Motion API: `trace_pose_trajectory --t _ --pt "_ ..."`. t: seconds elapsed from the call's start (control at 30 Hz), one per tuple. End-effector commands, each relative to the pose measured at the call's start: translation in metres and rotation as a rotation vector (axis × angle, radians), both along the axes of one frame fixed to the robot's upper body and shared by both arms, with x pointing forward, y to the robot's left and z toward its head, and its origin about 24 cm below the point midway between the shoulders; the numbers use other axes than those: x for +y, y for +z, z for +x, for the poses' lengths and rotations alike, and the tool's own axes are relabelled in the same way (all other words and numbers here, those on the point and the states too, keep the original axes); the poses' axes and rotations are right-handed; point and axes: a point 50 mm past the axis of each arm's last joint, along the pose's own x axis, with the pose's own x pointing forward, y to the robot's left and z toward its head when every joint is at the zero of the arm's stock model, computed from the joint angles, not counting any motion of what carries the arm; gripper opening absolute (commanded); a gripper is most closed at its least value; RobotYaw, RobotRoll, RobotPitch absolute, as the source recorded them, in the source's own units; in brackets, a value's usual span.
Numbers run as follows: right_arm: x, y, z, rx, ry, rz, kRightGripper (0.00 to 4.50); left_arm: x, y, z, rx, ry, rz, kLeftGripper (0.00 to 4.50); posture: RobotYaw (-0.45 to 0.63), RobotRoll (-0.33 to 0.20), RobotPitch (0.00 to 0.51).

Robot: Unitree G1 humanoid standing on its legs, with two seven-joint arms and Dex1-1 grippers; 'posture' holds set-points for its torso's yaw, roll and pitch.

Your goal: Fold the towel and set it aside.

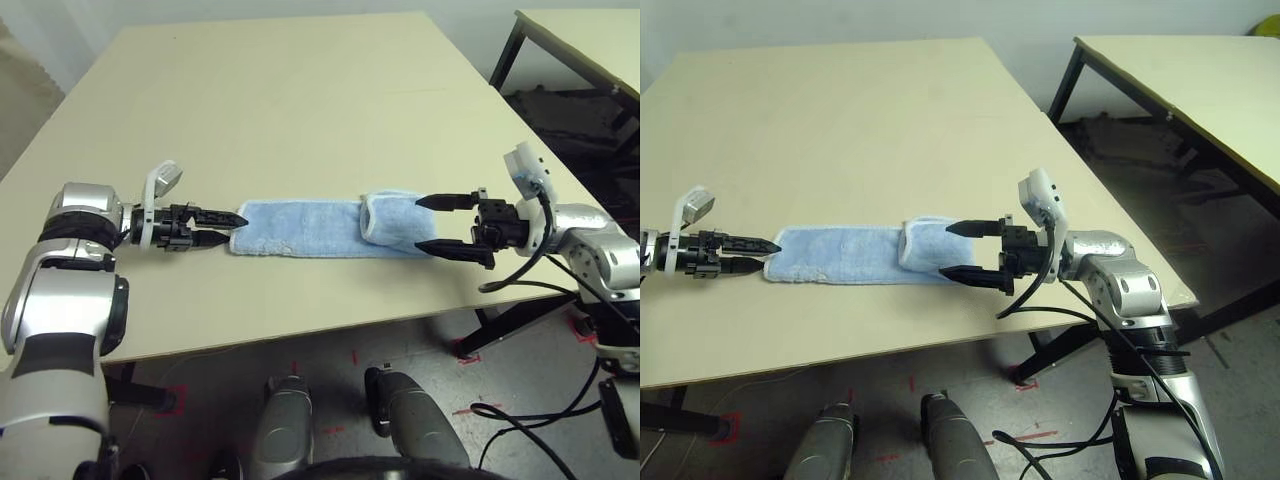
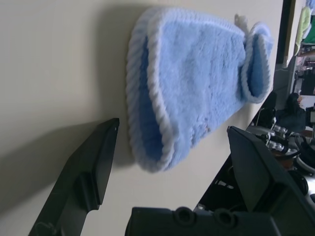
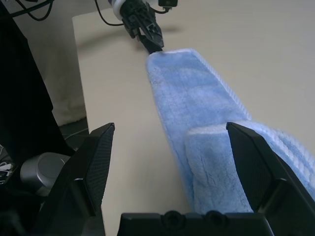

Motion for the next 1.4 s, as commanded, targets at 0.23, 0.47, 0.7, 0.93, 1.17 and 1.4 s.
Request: trace_pose_trajectory --t 0.23,0.47,0.7,0.93,1.17,1.4 --pt "0.001 0.004 -0.002 -0.011 0.001 0.012 4.46 -0.010 -0.014 0.001 0.065 -0.043 0.065 4.50 -0.04 0.000 0.155" --pt "0.002 0.004 -0.004 -0.016 0.000 0.017 4.50 -0.015 -0.016 0.004 0.056 -0.027 0.046 2.89 -0.05 0.000 0.158" --pt "0.003 0.005 -0.004 -0.020 0.000 0.019 4.50 -0.014 -0.020 0.003 0.059 -0.023 0.051 0.48 -0.05 0.000 0.157" --pt "0.004 0.004 -0.004 -0.018 0.000 0.019 4.50 -0.006 -0.020 -0.002 0.068 -0.019 0.053 0.03 -0.04 0.000 0.156" --pt "0.004 0.004 -0.005 -0.017 0.010 0.016 4.50 0.018 -0.011 -0.016 0.092 0.002 0.059 0.03 -0.03 0.000 0.153" --pt "0.002 -0.002 -0.008 0.007 0.044 0.001 4.50 0.064 0.001 -0.047 0.139 0.085 0.129 0.03 0.00 0.000 0.153"
